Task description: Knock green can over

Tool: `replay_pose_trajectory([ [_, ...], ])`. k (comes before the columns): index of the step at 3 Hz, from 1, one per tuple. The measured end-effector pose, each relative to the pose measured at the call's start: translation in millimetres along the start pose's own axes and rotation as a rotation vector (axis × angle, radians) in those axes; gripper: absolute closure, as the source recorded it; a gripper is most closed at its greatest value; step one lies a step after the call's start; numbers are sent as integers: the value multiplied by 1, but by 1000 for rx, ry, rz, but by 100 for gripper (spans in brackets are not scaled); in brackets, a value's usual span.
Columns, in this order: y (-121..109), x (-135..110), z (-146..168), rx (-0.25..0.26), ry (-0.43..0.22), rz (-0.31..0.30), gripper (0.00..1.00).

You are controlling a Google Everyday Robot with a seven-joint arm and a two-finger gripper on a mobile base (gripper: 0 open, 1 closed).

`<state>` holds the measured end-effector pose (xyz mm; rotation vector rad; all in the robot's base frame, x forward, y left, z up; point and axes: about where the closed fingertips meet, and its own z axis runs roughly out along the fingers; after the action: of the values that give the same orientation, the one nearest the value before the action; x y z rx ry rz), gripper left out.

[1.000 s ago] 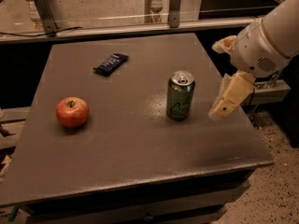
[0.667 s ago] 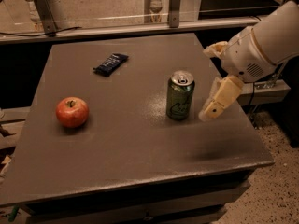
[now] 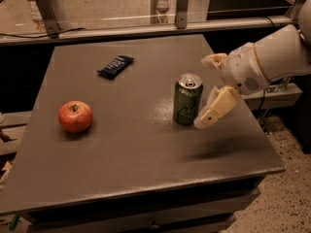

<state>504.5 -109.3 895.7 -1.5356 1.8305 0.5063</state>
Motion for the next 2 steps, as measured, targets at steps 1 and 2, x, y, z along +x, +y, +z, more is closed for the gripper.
replay_pose_trajectory([
  [1,-1,-4,15,-31,-89,9,17],
  [2,-2,-4,27,-60,-162,29,40],
])
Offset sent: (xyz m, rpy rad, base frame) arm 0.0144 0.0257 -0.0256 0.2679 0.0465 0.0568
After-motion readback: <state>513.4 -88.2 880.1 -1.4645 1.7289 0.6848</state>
